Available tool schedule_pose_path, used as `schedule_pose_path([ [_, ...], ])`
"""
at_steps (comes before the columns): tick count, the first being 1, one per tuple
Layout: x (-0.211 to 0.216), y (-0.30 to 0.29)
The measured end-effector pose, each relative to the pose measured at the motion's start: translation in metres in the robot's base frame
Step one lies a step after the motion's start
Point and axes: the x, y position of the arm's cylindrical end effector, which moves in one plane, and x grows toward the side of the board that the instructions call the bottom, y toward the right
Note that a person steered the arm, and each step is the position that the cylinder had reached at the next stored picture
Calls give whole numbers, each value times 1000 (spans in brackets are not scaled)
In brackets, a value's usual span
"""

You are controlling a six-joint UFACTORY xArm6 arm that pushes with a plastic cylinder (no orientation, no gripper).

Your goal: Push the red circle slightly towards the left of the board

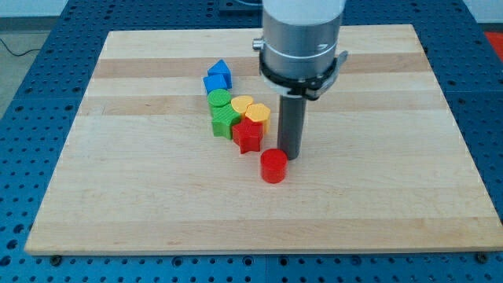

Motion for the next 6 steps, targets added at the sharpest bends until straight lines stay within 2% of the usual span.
schedule_pose_path([
  [1, 16, -41],
  [2, 13, -33],
  [3, 6, 21],
  [4, 21, 41],
  [5, 43, 10],
  [6, 51, -56],
])
